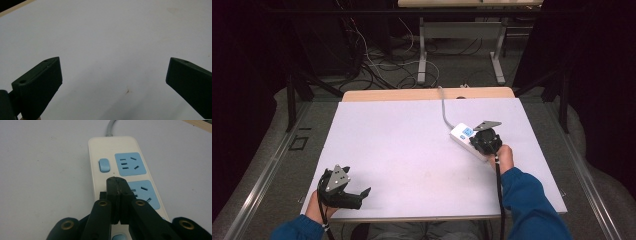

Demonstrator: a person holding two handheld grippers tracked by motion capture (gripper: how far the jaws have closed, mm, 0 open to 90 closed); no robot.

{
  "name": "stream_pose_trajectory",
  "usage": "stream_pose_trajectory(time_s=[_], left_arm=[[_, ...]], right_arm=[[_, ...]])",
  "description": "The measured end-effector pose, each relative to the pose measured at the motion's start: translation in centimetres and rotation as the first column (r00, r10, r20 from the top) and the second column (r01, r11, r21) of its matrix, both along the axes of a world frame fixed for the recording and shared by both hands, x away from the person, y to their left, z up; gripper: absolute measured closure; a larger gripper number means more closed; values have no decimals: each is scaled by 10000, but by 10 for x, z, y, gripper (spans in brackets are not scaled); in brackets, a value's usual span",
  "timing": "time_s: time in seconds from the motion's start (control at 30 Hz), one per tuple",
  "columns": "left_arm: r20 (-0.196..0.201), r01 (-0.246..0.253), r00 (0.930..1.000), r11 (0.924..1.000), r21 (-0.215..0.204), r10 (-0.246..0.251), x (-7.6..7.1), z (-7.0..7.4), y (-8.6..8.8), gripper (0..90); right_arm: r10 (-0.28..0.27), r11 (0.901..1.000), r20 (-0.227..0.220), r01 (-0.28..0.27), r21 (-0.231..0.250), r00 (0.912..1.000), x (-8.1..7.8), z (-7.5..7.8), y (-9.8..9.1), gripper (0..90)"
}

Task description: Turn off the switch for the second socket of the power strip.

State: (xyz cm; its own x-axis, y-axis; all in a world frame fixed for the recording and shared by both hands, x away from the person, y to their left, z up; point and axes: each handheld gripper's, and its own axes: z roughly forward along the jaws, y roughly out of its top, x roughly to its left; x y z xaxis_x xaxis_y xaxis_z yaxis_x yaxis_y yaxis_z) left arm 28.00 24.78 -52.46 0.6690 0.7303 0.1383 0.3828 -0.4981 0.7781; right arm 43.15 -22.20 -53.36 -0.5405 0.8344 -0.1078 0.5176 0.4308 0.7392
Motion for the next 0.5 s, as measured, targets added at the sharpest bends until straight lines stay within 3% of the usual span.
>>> stream_pose_trajectory(time_s=[0.5], left_arm=[[-2, 19, 10000, 10000, -14, -19, 0, 0, 0, 4]], right_arm=[[-54, 10000, -5, 54, -13, 10000, 0, 0, 0, 900]])
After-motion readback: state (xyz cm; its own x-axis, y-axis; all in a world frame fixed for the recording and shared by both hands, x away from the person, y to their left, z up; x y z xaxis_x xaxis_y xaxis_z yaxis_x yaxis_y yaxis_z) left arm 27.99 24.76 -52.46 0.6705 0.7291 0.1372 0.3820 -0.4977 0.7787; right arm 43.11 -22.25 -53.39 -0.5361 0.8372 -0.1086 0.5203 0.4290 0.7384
